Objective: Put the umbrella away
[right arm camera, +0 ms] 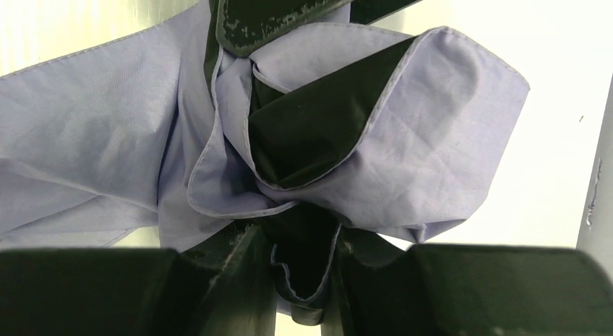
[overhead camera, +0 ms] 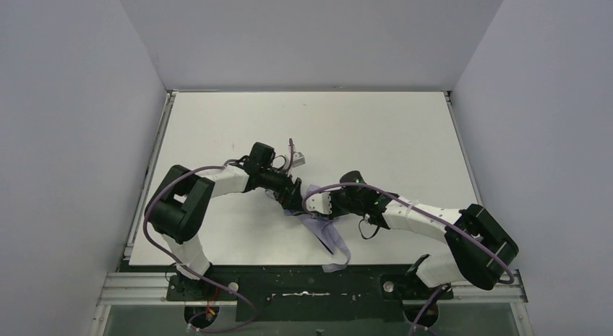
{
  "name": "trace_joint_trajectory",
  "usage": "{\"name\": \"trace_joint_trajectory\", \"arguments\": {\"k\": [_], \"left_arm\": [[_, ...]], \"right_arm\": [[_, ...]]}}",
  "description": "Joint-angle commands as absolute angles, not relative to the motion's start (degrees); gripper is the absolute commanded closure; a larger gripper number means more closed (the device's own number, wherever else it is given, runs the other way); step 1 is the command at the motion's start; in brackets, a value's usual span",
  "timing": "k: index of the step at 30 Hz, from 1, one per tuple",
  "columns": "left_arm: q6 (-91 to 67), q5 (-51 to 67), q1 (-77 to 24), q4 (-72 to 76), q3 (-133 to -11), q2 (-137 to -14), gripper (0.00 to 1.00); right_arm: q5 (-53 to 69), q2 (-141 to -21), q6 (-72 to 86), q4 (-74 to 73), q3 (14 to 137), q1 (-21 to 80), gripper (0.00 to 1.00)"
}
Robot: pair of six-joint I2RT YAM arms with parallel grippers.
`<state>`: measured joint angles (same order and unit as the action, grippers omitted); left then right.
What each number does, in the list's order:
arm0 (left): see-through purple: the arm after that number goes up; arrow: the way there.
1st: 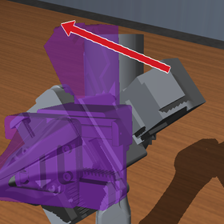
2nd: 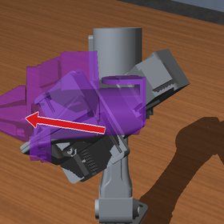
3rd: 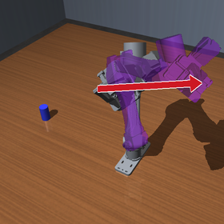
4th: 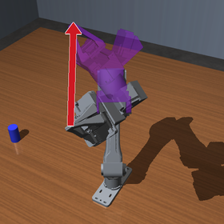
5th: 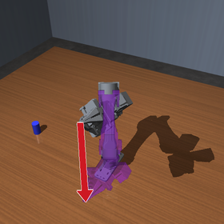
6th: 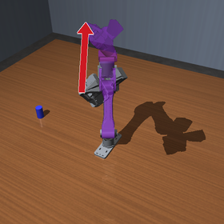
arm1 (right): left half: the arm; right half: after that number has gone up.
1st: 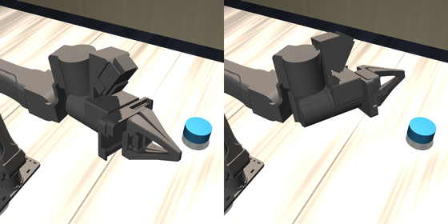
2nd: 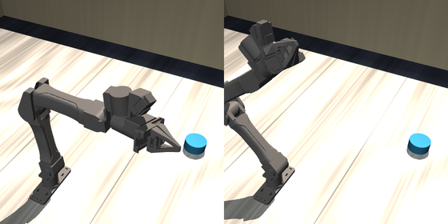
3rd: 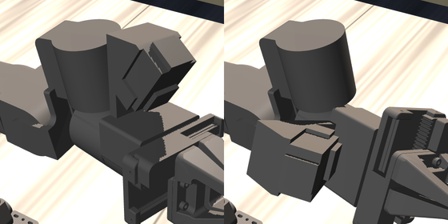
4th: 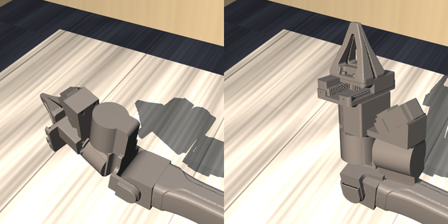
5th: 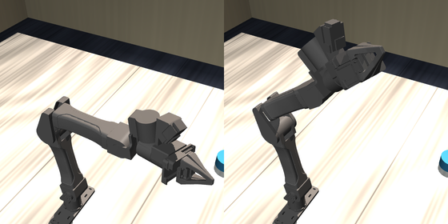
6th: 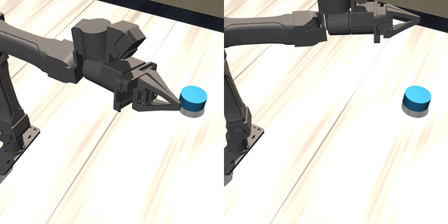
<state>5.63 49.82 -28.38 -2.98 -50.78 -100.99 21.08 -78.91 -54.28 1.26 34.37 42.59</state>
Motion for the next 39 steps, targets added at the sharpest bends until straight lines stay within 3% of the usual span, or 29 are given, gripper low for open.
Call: {"name": "trace_joint_trajectory", "arguments": {"k": [1,9,11,14,22,24,27,31,39], "left_arm": [[1.7,55.0,-28.5,3.5,-52.2,-103.2,0.07],[6.0,55.1,-31.1,-3.0,-53.4,-105.4,0.07],[7.6,54.9,-31.7,-5.0,-54.2,-106.1,0.11],[9.5,54.7,-32.3,-7.5,-55.2,-107.2,0.21],[12.8,51.9,-32.9,-12.6,-57.2,-107.9,0.62],[13.4,50.3,-33.3,-13.9,-57.6,-107.7,0.74],[14.1,47.8,-33.6,-14.4,-57.5,-107.1,1.0],[12.6,43.8,-33.5,-15.5,-58.8,-107.0,1.0],[11.4,40.5,-33.1,-15.5,-59.0,-106.2,1.0]], "right_arm": [[18.7,-78.3,-54.0,3.5,33.3,43.0,0.92],[18.6,-79.2,-52.1,4.2,34.6,42.9,0.92],[18.8,-79.0,-51.6,4.9,34.6,43.0,0.92],[18.8,-78.5,-50.8,6.2,34.2,43.0,0.92],[18.5,-78.1,-50.1,7.1,33.7,43.0,0.91],[18.2,-77.6,-49.4,7.8,33.4,43.0,0.86],[17.8,-75.7,-47.7,7.8,33.7,43.0,0.71],[14.7,-69.9,-40.2,6.9,34.4,42.9,0.51],[6.9,-52.0,-13.3,-4.0,35.1,43.0,0.36]]}}
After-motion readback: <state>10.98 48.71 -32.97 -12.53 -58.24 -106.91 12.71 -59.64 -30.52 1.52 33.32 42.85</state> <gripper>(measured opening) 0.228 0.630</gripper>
